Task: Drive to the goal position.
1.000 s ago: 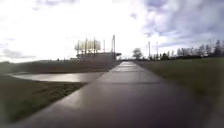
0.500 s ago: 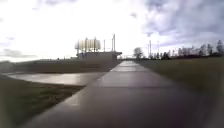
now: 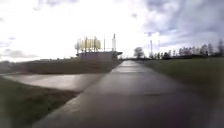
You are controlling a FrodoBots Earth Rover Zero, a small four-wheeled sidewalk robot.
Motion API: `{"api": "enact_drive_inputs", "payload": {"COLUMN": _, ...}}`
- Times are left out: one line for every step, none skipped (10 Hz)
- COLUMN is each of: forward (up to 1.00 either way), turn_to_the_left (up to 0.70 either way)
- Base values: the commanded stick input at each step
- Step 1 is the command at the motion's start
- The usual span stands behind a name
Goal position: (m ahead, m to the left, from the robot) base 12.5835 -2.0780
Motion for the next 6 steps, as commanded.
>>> {"api": "enact_drive_inputs", "payload": {"forward": 1.00, "turn_to_the_left": 0.00}}
{"api": "enact_drive_inputs", "payload": {"forward": 1.00, "turn_to_the_left": 0.00}}
{"api": "enact_drive_inputs", "payload": {"forward": 1.00, "turn_to_the_left": 0.00}}
{"api": "enact_drive_inputs", "payload": {"forward": 1.00, "turn_to_the_left": 0.00}}
{"api": "enact_drive_inputs", "payload": {"forward": 1.00, "turn_to_the_left": 0.00}}
{"api": "enact_drive_inputs", "payload": {"forward": 1.00, "turn_to_the_left": -0.01}}
